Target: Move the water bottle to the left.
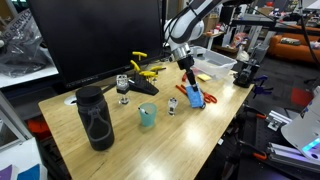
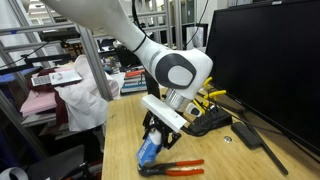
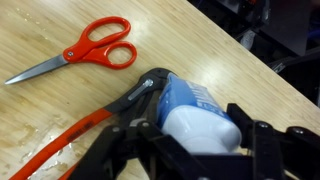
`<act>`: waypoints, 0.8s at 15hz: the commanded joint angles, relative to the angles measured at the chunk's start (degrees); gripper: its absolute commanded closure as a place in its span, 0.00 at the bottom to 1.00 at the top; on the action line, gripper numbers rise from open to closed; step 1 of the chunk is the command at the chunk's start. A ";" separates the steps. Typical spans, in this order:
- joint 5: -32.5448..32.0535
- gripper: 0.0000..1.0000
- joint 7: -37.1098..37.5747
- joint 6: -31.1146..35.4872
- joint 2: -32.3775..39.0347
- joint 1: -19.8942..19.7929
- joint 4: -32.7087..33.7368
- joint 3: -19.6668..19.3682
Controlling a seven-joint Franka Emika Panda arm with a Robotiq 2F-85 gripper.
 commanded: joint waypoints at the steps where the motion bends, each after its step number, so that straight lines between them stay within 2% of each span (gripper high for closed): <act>1: 0.16 0.55 -3.23 -4.42 1.79 -1.27 4.16 2.03; 5: -0.05 0.55 -3.83 -5.36 2.43 -0.77 6.49 2.79; 12: -0.91 0.55 -3.88 -6.83 7.48 0.11 12.22 3.90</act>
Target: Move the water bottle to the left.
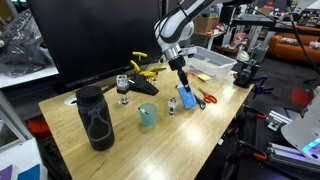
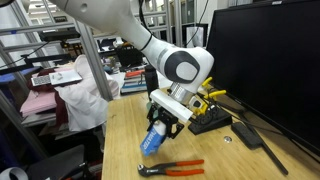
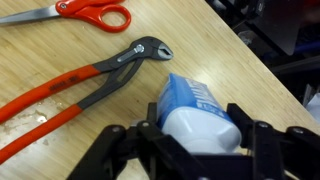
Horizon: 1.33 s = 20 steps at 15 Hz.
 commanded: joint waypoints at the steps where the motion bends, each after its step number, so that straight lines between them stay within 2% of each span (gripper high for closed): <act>1: -1.27 0.55 -0.33 -2.70 2.43 0.42 3.97 0.88; 6: -3.60 0.55 1.19 -0.19 0.55 1.78 1.43 0.68; 12: -0.93 0.55 6.80 5.42 -4.49 -0.37 -3.49 -0.52; 15: 1.42 0.55 13.41 8.77 -5.41 -0.62 -3.03 -1.65; 20: 0.58 0.55 27.96 17.01 -3.31 1.21 -2.36 -4.06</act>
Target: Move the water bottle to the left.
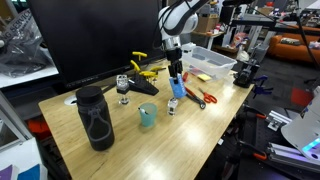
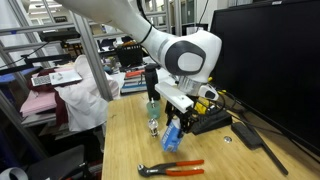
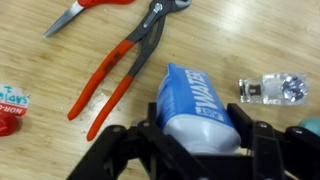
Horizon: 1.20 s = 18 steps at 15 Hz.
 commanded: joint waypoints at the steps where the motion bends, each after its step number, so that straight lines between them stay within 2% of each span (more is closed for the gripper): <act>1: 0.15 0.55 10.37 6.17 0.23 1.97 -1.80 -2.08; 4: 0.67 0.55 17.11 7.35 -0.41 2.49 -3.10 -2.84; 5: 1.00 0.51 18.72 6.73 -0.57 2.52 -3.27 -2.91; 6: 1.62 0.20 19.47 5.07 -0.95 2.24 -3.52 -2.73; 7: 2.23 0.10 19.94 2.41 -1.43 1.94 -3.85 -2.54; 9: 3.87 0.03 19.28 -2.80 -2.66 1.17 -5.00 -2.20; 13: 5.84 0.00 19.46 -9.41 -4.84 1.29 -6.77 -2.59; 14: 4.59 0.00 19.13 -8.20 -2.97 1.83 -5.16 -2.85; 18: 4.80 0.00 19.13 -9.05 -3.69 1.84 -5.71 -2.85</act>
